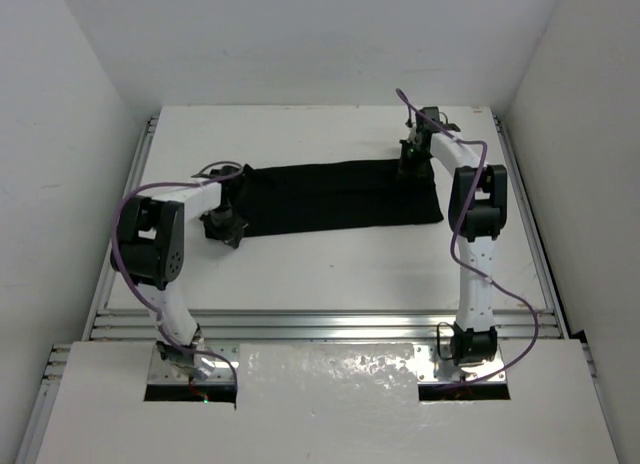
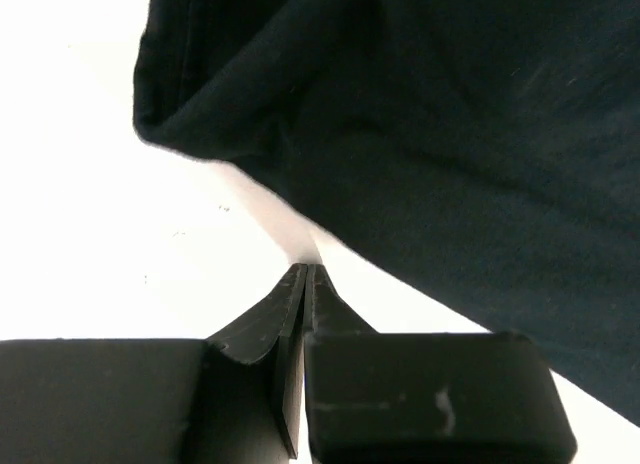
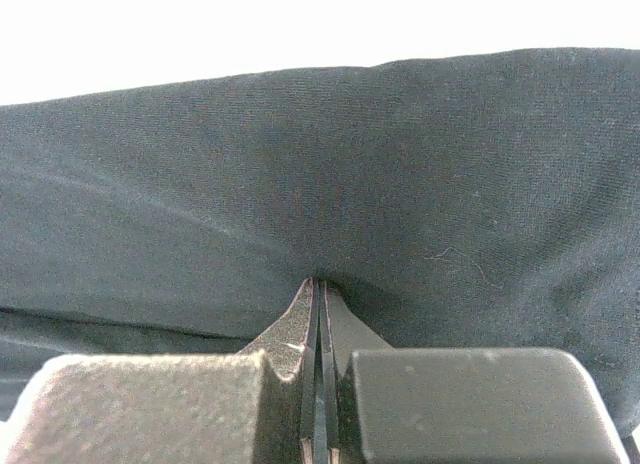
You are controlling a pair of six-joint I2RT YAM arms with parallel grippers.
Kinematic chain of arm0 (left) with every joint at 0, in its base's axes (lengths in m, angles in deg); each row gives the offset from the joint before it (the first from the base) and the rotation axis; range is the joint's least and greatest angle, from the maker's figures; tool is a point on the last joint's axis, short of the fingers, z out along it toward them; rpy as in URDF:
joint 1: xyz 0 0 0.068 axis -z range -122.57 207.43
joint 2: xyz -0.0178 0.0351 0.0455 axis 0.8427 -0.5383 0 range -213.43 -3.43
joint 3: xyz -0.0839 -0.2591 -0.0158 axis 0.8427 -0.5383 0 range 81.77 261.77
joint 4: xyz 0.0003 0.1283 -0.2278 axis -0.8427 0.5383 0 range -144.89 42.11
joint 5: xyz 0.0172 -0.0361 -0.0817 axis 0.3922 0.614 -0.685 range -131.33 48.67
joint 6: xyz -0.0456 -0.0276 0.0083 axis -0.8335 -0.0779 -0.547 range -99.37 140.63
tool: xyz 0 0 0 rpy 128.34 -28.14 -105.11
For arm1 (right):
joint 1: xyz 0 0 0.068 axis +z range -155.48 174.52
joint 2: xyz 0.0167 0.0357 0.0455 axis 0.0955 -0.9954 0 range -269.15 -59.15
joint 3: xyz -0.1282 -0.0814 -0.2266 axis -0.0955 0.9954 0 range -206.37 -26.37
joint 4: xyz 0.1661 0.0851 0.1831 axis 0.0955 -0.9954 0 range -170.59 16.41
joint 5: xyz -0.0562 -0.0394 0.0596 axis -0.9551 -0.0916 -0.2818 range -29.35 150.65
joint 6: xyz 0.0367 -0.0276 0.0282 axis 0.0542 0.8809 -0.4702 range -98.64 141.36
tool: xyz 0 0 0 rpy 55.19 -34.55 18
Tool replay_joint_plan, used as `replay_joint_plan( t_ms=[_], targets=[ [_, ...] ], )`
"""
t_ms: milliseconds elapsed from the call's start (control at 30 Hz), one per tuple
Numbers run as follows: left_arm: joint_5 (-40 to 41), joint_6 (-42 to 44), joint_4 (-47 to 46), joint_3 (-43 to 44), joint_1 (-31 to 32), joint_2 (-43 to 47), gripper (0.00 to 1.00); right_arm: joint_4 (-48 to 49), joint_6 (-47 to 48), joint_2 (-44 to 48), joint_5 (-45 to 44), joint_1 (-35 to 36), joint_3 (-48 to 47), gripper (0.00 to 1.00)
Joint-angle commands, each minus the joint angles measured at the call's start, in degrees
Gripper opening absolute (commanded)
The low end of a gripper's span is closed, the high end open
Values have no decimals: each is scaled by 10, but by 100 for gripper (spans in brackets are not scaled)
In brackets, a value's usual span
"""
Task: Fold and stack the t-shirts
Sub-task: Fold the tshirt
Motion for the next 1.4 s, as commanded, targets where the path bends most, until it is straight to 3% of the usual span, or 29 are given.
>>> replay_joint_plan(
  t_ms=[0,100,233,300,333,367,433,467,500,533,600,700,800,900,967,1000,1067,1100,1200,1300,1367],
  targets=[
    [33,11,-19,41,-4,-58,0,-63,-4,-30,-62,-9,22,0],
    [66,49,15,162,-7,-171,0,-94,-21,9,-27,-10,71,0],
    [51,103,44,350,-6,-287,0,-16,-81,129,53,-9,241,0],
    [10,134,60,496,-1,-373,0,40,-133,190,100,-9,322,0],
    [2,142,87,619,7,-409,0,54,-150,204,118,-4,357,0],
    [-22,158,106,688,11,-477,0,77,-186,226,153,-2,374,0],
    [-72,169,87,823,18,-530,0,103,-223,252,184,19,408,0],
    [-99,169,55,822,21,-534,1,154,-272,268,217,28,455,0],
    [-142,172,-49,797,25,-520,8,183,-304,301,237,48,481,0],
    [-160,172,-105,726,35,-487,8,247,-366,318,252,57,536,0],
    [-184,166,-198,713,46,-482,8,303,-414,349,279,95,569,2],
    [-238,147,-233,817,68,-522,8,357,-465,336,321,127,553,3],
    [-217,123,-257,740,69,-476,8,320,-463,320,307,129,503,3],
    [-194,156,-220,739,70,-443,12,324,-479,297,328,143,496,0],
    [-155,165,-125,747,69,-434,9,304,-447,306,291,145,486,0],
    [-135,172,-111,724,70,-421,8,253,-389,330,221,141,473,0],
    [-70,185,-111,658,68,-356,8,198,-321,352,134,137,439,3],
    [-56,190,-125,586,65,-333,9,167,-266,356,97,134,395,4],
    [-54,202,-142,531,43,-267,29,30,-171,343,8,109,326,2],
    [-46,227,-75,578,28,-259,52,-19,-90,328,59,109,310,3],
    [-62,236,-54,593,27,-234,52,-45,-56,314,96,135,311,1]
  ],
)
